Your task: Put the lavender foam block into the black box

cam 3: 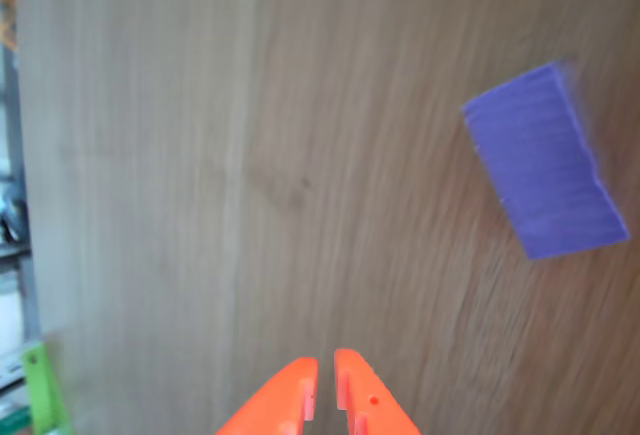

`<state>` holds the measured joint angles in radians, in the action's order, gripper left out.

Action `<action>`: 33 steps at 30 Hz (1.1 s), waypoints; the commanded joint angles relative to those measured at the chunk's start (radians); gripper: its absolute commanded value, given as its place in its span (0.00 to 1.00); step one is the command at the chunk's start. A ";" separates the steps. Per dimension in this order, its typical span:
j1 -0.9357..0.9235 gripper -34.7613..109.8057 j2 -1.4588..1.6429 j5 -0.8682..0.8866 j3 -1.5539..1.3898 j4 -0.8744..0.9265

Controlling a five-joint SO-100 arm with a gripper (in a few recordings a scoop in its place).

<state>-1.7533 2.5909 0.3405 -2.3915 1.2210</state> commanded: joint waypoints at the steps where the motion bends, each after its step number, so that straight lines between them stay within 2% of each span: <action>1: -0.052 0.24 0.028 -0.002 0.029 -0.014; 15: -0.244 0.24 0.179 -0.064 0.009 0.061; 18: -0.288 0.24 0.196 -0.051 0.011 0.103; 33: -0.442 0.24 0.100 0.046 0.012 0.080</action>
<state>-2.1552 2.6921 0.3574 -2.3915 1.3039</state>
